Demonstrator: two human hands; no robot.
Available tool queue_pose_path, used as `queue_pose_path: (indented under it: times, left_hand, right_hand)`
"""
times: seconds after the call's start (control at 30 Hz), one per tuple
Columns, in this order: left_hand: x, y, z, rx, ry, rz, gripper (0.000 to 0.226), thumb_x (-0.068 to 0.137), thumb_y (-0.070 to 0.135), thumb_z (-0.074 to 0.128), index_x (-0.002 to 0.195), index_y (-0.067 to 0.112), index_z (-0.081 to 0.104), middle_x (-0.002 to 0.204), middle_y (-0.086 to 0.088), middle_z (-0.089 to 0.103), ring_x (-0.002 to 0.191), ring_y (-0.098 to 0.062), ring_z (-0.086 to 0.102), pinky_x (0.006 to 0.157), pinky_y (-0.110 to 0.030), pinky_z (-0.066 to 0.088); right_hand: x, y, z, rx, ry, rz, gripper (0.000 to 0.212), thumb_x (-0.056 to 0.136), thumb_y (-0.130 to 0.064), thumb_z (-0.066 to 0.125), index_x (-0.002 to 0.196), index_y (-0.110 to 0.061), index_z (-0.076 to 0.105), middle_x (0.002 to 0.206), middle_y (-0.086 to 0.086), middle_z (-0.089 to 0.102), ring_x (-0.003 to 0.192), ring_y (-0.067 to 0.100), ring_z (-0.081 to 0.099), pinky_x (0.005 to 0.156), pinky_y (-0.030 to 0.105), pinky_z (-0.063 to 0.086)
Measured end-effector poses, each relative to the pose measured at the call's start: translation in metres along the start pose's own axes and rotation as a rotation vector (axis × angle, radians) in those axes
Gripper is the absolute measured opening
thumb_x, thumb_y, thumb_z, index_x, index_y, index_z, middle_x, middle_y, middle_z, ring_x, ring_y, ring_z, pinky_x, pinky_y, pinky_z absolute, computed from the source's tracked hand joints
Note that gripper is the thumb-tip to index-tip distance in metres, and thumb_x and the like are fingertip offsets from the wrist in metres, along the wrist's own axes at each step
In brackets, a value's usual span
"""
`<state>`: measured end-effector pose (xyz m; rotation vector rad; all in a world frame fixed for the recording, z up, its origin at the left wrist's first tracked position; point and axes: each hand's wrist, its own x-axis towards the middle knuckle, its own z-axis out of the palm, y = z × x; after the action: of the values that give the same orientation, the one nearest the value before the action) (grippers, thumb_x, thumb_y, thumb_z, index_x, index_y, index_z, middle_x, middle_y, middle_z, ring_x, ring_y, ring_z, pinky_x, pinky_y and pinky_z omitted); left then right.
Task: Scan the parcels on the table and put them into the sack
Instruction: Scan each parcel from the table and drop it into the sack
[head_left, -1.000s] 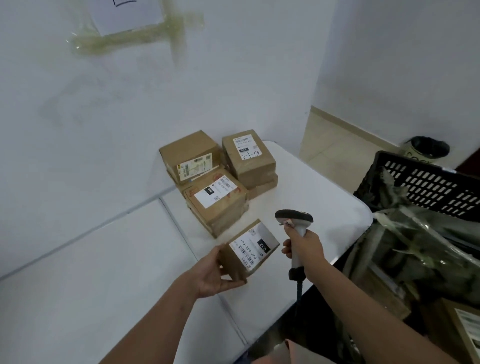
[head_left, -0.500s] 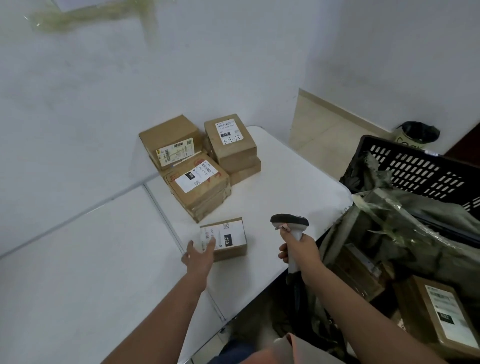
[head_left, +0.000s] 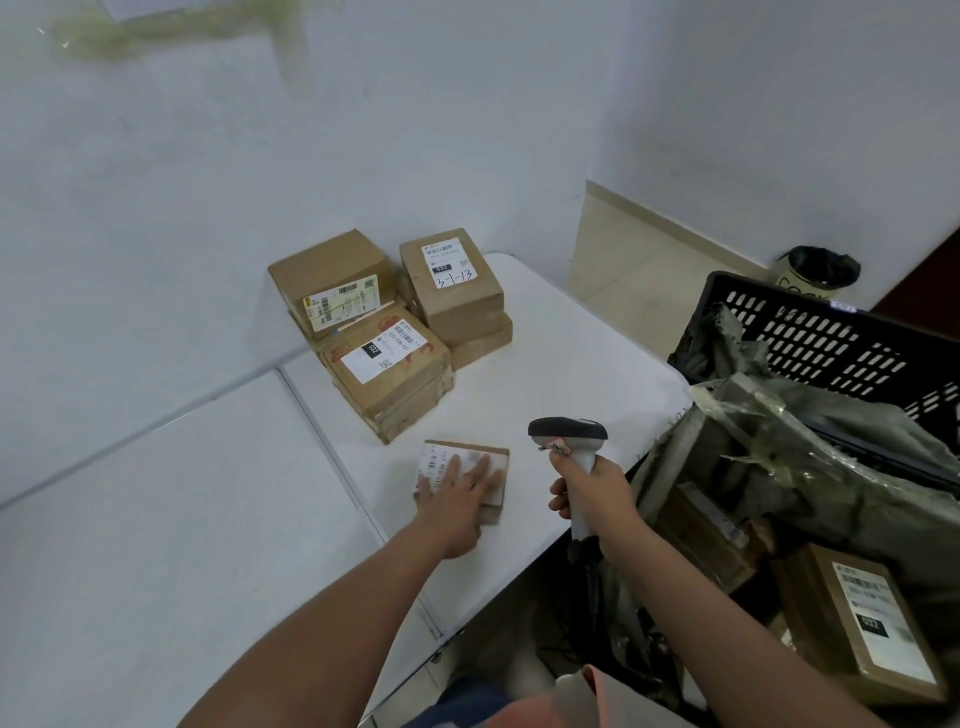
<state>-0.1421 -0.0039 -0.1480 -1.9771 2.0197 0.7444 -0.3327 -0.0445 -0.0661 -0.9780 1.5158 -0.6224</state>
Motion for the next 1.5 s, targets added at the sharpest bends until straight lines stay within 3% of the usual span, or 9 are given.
queue_pose_path:
  times: [0.13, 0.23, 0.33, 0.4, 0.5, 0.6, 0.7, 0.9, 1.5]
  left_hand:
    - [-0.004, -0.009, -0.009, 0.031, -0.023, 0.271, 0.067, 0.093, 0.003, 0.048, 0.149, 0.037, 0.033, 0.164, 0.014, 0.008, 0.152, -0.018, -0.006, 0.122, -0.054, -0.003]
    - [-0.007, -0.006, -0.007, -0.007, 0.155, 0.268, 0.037, 0.099, 0.024, 0.049, 0.136, 0.028, 0.053, 0.159, 0.009, 0.03, 0.15, -0.021, 0.017, 0.123, -0.044, 0.011]
    - [-0.017, 0.01, 0.003, -0.044, 0.208, 0.102, 0.053, 0.095, 0.051, 0.051, 0.142, 0.028, 0.044, 0.16, 0.006, 0.026, 0.148, -0.022, 0.021, 0.118, -0.055, 0.021]
    - [-0.022, 0.02, 0.009, 0.002, 0.2, 0.072, 0.059, 0.097, 0.041, 0.054, 0.15, 0.025, 0.033, 0.162, 0.004, 0.02, 0.15, -0.022, 0.015, 0.12, -0.055, 0.01]
    - [-0.024, 0.022, 0.012, 0.032, 0.264, 0.097, 0.06, 0.099, 0.014, 0.05, 0.154, 0.021, 0.026, 0.163, 0.004, 0.02, 0.151, -0.02, 0.009, 0.122, -0.039, 0.005]
    - [-0.022, 0.013, 0.017, -0.007, 0.298, 0.111, 0.065, 0.096, 0.0, 0.047, 0.153, 0.024, 0.029, 0.163, 0.008, 0.021, 0.152, -0.016, 0.009, 0.122, -0.037, 0.012]
    - [-0.025, 0.008, 0.017, -0.119, 0.28, 0.075, 0.071, 0.095, -0.007, 0.046, 0.153, 0.029, 0.029, 0.162, 0.012, 0.02, 0.152, -0.013, 0.01, 0.115, -0.039, 0.036]
    - [-0.025, 0.009, 0.019, -0.207, 0.25, 0.05, 0.075, 0.094, -0.01, 0.044, 0.153, 0.033, 0.028, 0.162, 0.01, 0.02, 0.15, -0.014, 0.019, 0.111, -0.041, 0.042]
    - [-0.027, 0.008, 0.015, -0.243, 0.24, 0.04, 0.07, 0.095, -0.007, 0.044, 0.152, 0.032, 0.031, 0.163, 0.003, 0.022, 0.145, -0.023, 0.033, 0.105, -0.039, 0.047]
  right_hand:
    - [-0.002, -0.01, 0.005, -0.048, -0.025, -0.029, 0.027, 0.091, -0.031, 0.065, 0.088, -0.005, 0.063, 0.065, 0.007, 0.066, 0.056, 0.02, 0.064, 0.056, 0.03, 0.05]
    - [-0.005, -0.018, 0.01, -0.094, -0.054, -0.048, 0.025, 0.091, -0.032, 0.065, 0.089, -0.007, 0.063, 0.066, 0.007, 0.066, 0.056, 0.019, 0.064, 0.056, 0.029, 0.05]
    - [-0.009, -0.025, 0.017, -0.167, -0.086, -0.069, 0.027, 0.091, -0.034, 0.065, 0.089, -0.008, 0.063, 0.068, 0.007, 0.067, 0.053, 0.016, 0.063, 0.054, 0.027, 0.052]
    - [-0.009, -0.029, 0.02, -0.216, -0.103, -0.081, 0.029, 0.091, -0.036, 0.065, 0.089, -0.007, 0.063, 0.068, 0.007, 0.068, 0.052, 0.015, 0.064, 0.055, 0.027, 0.052]
    - [-0.011, -0.035, 0.022, -0.271, -0.133, -0.09, 0.031, 0.091, -0.037, 0.065, 0.091, -0.006, 0.064, 0.067, 0.006, 0.069, 0.052, 0.015, 0.064, 0.053, 0.026, 0.051]
    - [-0.014, -0.041, 0.024, -0.306, -0.14, -0.104, 0.032, 0.091, -0.037, 0.065, 0.09, -0.005, 0.064, 0.067, 0.005, 0.069, 0.052, 0.016, 0.065, 0.053, 0.025, 0.05]
    - [-0.016, -0.048, 0.025, -0.346, -0.145, -0.116, 0.031, 0.092, -0.037, 0.063, 0.086, -0.006, 0.064, 0.069, 0.006, 0.07, 0.051, 0.015, 0.065, 0.053, 0.024, 0.051]
    - [-0.019, -0.064, 0.023, -0.385, -0.148, -0.11, 0.04, 0.091, -0.041, 0.061, 0.077, -0.004, 0.063, 0.064, 0.009, 0.068, 0.053, 0.02, 0.066, 0.06, 0.03, 0.057]
    - [-0.021, -0.082, 0.028, -0.433, -0.183, -0.107, 0.038, 0.091, -0.04, 0.063, 0.081, -0.004, 0.06, 0.065, 0.009, 0.067, 0.052, 0.021, 0.066, 0.061, 0.032, 0.057]
